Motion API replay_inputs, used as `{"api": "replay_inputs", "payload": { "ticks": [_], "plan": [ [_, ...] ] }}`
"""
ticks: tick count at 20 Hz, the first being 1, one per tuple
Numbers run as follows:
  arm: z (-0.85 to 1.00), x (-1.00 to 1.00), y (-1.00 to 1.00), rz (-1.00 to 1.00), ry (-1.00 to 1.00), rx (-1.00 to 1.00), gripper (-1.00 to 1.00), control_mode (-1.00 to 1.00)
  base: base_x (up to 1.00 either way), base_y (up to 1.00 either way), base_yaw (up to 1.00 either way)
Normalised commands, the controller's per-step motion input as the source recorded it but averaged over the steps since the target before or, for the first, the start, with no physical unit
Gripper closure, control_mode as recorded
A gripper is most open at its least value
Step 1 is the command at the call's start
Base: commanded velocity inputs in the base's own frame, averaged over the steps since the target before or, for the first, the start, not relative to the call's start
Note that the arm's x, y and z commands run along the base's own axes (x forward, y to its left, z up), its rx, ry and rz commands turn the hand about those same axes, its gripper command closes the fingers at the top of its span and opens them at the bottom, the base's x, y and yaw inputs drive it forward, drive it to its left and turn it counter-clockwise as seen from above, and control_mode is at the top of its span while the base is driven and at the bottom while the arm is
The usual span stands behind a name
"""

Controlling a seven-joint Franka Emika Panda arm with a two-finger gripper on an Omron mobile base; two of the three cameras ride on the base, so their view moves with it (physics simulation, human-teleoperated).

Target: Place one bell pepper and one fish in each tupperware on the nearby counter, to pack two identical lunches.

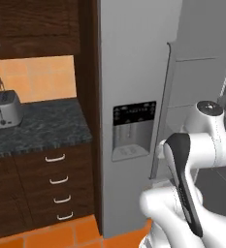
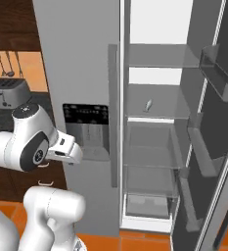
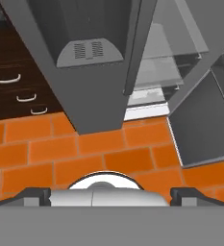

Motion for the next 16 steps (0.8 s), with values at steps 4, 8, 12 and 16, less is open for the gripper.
{"api": "replay_inputs", "payload": {
  "ticks": [4,8,12,16],
  "plan": [
    [0.00,0.00,0.00,0.00,0.00,0.00,-1.00,1.00,0.18,-0.64,0.30],
    [0.00,0.00,0.00,0.00,0.00,0.00,-1.00,1.00,0.35,-0.48,0.16],
    [0.00,0.00,0.00,0.00,0.00,0.00,-1.00,1.00,0.29,-0.25,0.00],
    [0.00,0.00,0.00,0.00,0.00,0.00,-1.00,1.00,0.28,-0.32,-0.07]
  ]
}}
